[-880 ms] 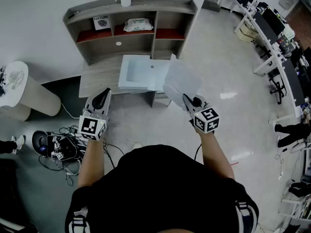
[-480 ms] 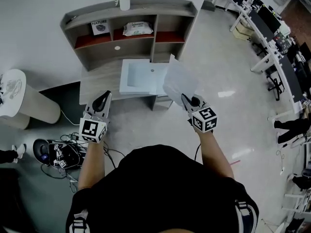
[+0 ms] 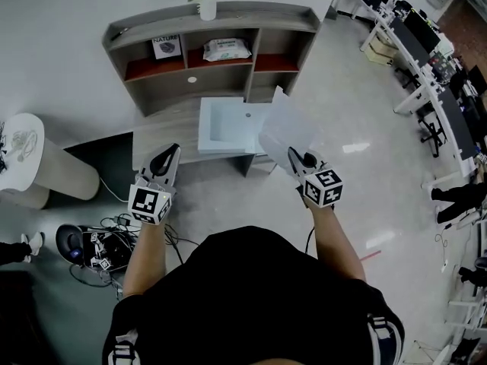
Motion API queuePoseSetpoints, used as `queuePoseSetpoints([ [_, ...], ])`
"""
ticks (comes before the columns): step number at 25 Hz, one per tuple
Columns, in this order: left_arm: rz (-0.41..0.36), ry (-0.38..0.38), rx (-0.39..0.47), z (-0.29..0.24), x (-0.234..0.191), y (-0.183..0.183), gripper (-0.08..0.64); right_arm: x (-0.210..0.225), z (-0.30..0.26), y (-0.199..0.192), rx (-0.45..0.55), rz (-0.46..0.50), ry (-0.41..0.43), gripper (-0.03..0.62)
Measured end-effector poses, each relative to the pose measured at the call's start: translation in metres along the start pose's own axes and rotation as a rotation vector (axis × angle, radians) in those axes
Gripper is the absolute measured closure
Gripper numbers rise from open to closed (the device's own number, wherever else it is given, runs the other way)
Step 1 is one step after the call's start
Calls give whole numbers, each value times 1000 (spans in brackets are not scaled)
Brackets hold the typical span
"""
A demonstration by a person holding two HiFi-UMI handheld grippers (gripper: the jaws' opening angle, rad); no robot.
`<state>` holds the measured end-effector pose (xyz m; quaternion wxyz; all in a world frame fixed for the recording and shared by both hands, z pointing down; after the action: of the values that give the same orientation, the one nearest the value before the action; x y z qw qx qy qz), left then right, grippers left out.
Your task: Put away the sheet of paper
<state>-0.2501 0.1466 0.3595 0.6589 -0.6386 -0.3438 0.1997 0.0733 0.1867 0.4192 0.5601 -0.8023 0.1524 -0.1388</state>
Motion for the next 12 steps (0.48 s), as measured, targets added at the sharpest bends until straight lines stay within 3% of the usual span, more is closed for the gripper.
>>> queuePoseSetpoints([
  [12,17,-46,-5,0,-13,-13,538,-12,-22,-2,-27,-27,-6,577],
])
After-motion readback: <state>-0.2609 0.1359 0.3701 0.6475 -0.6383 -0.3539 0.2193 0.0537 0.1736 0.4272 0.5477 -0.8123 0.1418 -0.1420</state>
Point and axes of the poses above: the fingertips, and each gripper's own axes: z backward along the fingers, x to its right, y out of its top, the point moved 2 cm from there along z, backward along the fingers
